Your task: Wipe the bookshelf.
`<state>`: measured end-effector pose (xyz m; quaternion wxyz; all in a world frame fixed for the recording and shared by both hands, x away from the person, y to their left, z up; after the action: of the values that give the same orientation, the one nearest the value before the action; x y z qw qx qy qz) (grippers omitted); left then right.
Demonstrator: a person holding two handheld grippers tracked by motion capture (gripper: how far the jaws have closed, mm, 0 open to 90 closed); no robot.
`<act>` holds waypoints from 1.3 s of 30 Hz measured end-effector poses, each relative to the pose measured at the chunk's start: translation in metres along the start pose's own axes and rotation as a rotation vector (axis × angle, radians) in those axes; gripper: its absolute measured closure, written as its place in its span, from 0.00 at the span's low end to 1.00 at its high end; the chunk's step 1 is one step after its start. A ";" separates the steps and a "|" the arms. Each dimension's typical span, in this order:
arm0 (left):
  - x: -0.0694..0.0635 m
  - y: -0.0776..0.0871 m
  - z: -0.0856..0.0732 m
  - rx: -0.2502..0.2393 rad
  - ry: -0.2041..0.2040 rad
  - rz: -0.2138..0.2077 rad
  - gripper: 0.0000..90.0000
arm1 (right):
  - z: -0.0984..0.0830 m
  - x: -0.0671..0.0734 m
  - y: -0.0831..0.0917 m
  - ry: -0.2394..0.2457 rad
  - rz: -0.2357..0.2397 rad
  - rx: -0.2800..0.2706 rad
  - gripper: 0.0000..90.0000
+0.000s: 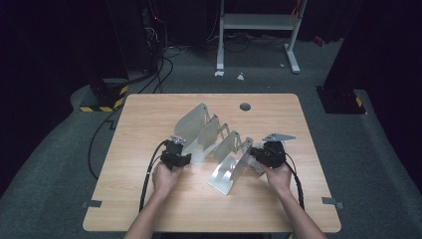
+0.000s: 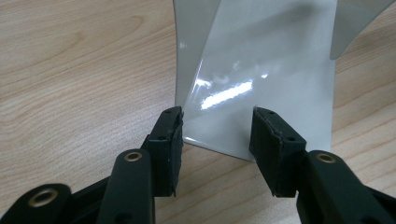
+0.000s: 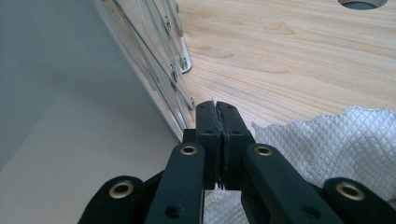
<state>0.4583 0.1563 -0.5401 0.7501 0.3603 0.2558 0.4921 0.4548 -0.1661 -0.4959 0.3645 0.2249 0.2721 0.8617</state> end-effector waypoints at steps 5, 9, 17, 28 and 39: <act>0.003 -0.004 0.005 0.001 -0.014 -0.010 0.61 | -0.003 0.004 0.001 0.005 0.000 0.002 1.00; 0.003 -0.007 0.009 0.001 -0.025 -0.016 0.62 | -0.006 0.009 0.002 0.006 -0.004 0.000 1.00; 0.003 -0.012 0.015 -0.008 -0.032 -0.024 0.62 | -0.015 0.021 0.002 0.008 -0.003 -0.002 1.00; 0.002 -0.011 0.014 -0.002 -0.031 -0.018 0.58 | -0.021 0.026 -0.003 0.015 0.010 0.012 0.99; -0.007 0.007 0.011 0.014 -0.069 -0.010 0.55 | -0.024 0.024 -0.008 0.039 -0.015 0.043 0.99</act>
<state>0.4599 0.1482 -0.5280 0.7583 0.3809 0.2352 0.4738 0.4296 -0.1511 -0.5148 0.3607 0.2140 0.2994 0.8570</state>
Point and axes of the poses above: each handheld gripper's, and its own axes: y roughly backward along the jaws, z roughly out of its top, x roughly to its left, the point moved 3 cm from there along -y, roughly forward along the jaws, and after that the axes turned 3 degrees about x, right-handed, at the moved point
